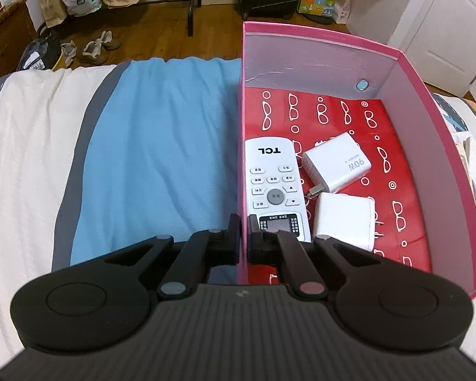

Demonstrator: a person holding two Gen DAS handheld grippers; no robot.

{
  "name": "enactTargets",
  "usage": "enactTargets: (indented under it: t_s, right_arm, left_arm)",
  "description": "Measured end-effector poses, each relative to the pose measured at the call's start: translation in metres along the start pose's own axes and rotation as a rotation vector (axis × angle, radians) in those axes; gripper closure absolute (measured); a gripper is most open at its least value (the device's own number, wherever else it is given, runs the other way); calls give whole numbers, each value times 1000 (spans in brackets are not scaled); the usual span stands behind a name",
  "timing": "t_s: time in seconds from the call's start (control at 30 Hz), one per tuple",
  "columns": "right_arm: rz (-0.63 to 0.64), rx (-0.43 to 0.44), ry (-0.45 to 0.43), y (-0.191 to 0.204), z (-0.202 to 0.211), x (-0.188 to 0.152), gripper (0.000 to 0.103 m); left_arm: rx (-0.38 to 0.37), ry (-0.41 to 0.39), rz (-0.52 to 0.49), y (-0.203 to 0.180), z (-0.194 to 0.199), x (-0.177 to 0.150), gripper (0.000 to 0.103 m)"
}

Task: Organize rigid objects
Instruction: 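Move the right tool back toward the remaining white items on the bed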

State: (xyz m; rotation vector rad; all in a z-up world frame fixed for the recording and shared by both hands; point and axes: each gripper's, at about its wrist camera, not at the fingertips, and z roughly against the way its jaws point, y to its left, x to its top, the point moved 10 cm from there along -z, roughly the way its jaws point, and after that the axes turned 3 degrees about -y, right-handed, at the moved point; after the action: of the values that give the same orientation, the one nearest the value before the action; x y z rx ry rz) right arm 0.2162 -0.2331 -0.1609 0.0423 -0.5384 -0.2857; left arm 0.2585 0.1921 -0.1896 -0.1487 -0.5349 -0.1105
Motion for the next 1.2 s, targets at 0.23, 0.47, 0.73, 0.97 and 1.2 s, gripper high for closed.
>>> enactTargets:
  t_s: [0.23,0.47,0.73,0.97,1.2]
  right_arm:
    - [-143,104,34,-15,-23,-5,51]
    - [-214,215,-25,-16,-32,-4,45]
    - [-7,181,-131,1,4,6,83]
    - [169,110,-64,24,2,6,82]
    - [193,93,18,29,-12,6,80]
  left_arm:
    - [18,10,-7,-2,-3,-2,99]
    - [31,14,-22,-4,-4,-3,99]
    - [36,20,-17,-3,-7,-4,99]
    - [45,26,-32,-5,-7,-4,99]
    - [44,20,-36,-4,-5,-5,99]
